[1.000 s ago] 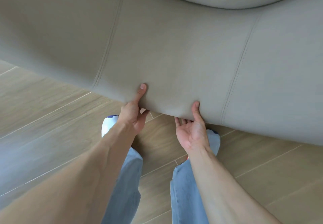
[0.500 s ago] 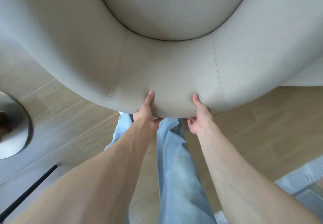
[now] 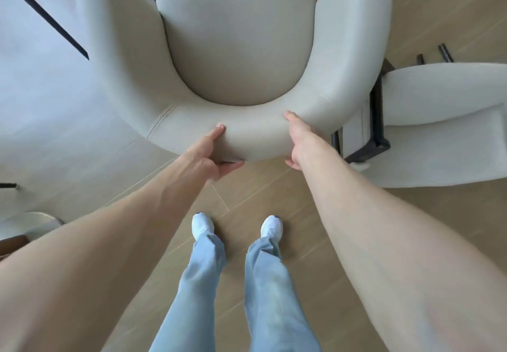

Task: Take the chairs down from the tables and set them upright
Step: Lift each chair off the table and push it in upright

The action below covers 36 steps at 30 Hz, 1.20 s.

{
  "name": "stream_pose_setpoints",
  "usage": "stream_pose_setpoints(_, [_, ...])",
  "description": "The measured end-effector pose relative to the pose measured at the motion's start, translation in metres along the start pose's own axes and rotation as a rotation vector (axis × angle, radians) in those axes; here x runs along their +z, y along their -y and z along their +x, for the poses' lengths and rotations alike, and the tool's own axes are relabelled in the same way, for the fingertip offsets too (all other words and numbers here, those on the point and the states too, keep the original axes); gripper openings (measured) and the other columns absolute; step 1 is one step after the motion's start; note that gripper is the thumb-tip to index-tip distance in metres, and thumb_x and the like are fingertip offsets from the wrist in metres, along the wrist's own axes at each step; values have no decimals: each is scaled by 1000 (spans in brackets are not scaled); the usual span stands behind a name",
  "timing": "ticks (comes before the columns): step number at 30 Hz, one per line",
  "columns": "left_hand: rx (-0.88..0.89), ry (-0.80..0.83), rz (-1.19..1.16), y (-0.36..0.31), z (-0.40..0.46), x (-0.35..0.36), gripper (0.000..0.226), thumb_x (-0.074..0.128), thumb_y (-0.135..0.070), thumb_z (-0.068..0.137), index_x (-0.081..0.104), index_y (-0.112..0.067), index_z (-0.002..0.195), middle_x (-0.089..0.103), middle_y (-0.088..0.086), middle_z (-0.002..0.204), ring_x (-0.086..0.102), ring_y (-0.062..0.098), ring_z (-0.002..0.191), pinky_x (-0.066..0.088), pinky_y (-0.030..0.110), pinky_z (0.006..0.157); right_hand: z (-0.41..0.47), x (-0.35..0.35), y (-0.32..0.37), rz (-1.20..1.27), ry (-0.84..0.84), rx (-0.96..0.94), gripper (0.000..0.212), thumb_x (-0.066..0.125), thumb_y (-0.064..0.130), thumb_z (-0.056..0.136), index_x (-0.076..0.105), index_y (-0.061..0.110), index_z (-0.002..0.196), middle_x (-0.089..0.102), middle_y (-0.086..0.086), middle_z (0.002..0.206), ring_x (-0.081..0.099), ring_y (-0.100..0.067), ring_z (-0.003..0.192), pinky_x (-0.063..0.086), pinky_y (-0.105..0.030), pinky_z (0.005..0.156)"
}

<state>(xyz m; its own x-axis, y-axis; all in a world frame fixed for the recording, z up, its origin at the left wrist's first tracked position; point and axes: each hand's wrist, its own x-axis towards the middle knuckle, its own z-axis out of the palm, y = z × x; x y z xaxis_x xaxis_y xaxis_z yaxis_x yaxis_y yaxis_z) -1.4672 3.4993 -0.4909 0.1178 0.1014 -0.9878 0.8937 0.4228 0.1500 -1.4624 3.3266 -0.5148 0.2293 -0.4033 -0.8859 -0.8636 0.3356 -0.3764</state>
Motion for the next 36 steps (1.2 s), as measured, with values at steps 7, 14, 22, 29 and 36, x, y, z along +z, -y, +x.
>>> stream_pose_setpoints(7, [178, -30, -86, -87, -7, 55, 72, 90, -37, 72, 52, -15, 129, 56, 9, 131, 63, 34, 112, 59, 55, 83, 4, 46, 97, 125, 2, -141, 81, 80, 52, 76, 44, 11, 135, 55, -9, 118, 53, -31, 92, 57, -53, 90])
stream_pose_setpoints(14, [298, -19, -107, -185, 0, 105, 61, 88, -31, 77, 48, -15, 121, 50, 11, 127, 54, 40, 103, 54, 58, 54, 21, 96, 192, 96, -88, -241, 80, 82, 53, 74, 50, 10, 133, 47, -2, 90, 56, -33, 93, 61, -52, 80])
stream_pose_setpoints(22, [317, -76, -161, -247, 23, 146, 56, 93, -36, 67, 46, -15, 90, 46, 10, 126, 55, 46, 103, 52, 47, 39, 38, 129, 251, 136, -232, -245, 76, 84, 44, 69, 49, 7, 125, 44, 1, 81, 51, -20, 66, 61, -45, 65])
stream_pose_setpoints(29, [311, -114, -125, -246, 13, 143, 57, 93, -40, 65, 46, -15, 87, 48, 8, 120, 56, 43, 105, 57, 50, 42, 31, 118, 250, 69, -156, -254, 82, 81, 55, 76, 46, 10, 134, 35, 1, 84, 47, -18, 70, 63, -51, 70])
stream_pose_setpoints(36, [324, -74, -32, -249, 7, 132, 84, 92, -45, 66, 45, -18, 131, 49, 9, 129, 61, 39, 100, 57, 49, 40, 46, 17, 190, 29, 541, -169, 66, 69, 46, 92, 49, 4, 139, 61, -15, 131, 64, -29, 117, 61, -48, 89])
